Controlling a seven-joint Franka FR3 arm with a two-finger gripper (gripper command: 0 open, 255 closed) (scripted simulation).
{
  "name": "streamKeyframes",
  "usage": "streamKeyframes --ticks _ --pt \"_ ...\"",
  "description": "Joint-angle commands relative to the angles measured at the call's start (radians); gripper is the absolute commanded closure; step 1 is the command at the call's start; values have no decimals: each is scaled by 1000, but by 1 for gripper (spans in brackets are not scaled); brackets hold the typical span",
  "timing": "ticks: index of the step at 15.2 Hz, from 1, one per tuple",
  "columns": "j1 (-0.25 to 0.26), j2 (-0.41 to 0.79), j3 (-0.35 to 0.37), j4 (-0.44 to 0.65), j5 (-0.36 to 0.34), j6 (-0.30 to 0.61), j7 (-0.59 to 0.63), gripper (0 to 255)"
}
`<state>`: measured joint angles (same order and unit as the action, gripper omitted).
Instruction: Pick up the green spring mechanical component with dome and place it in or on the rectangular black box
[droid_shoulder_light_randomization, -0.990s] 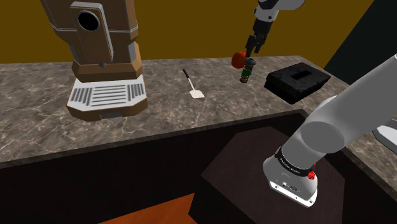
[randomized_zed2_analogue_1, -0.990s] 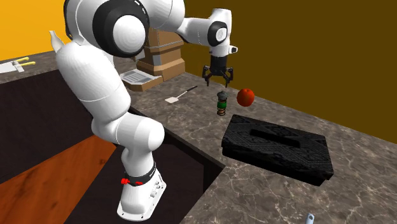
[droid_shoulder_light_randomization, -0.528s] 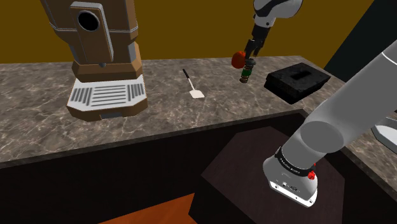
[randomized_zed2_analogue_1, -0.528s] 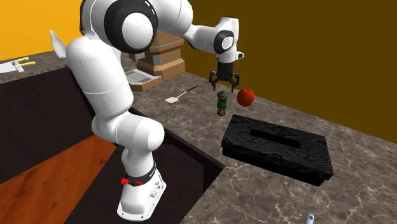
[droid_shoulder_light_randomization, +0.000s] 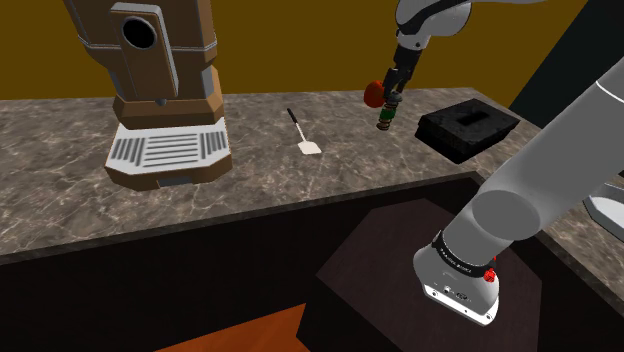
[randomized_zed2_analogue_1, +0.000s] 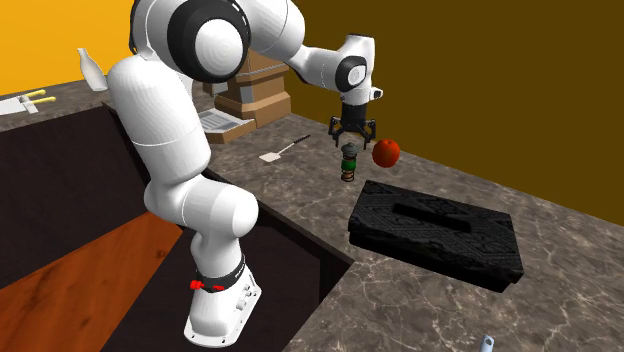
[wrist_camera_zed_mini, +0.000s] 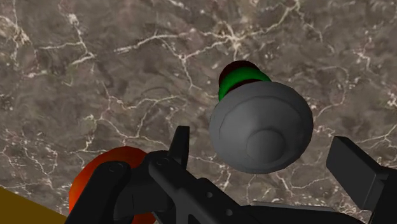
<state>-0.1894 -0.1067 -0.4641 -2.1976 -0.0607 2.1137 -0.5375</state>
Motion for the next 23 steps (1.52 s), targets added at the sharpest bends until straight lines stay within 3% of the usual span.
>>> streamKeyframes --ticks 1,2,3,12,23 --pt "0 0 0 0 0 0 0 0" --pt "0 0 0 0 0 0 0 0" --pt "0 0 0 0 0 0 0 255" --pt "0 0 0 0 0 0 0 255" --pt "2 -48 11 104 -17 -148 14 255"
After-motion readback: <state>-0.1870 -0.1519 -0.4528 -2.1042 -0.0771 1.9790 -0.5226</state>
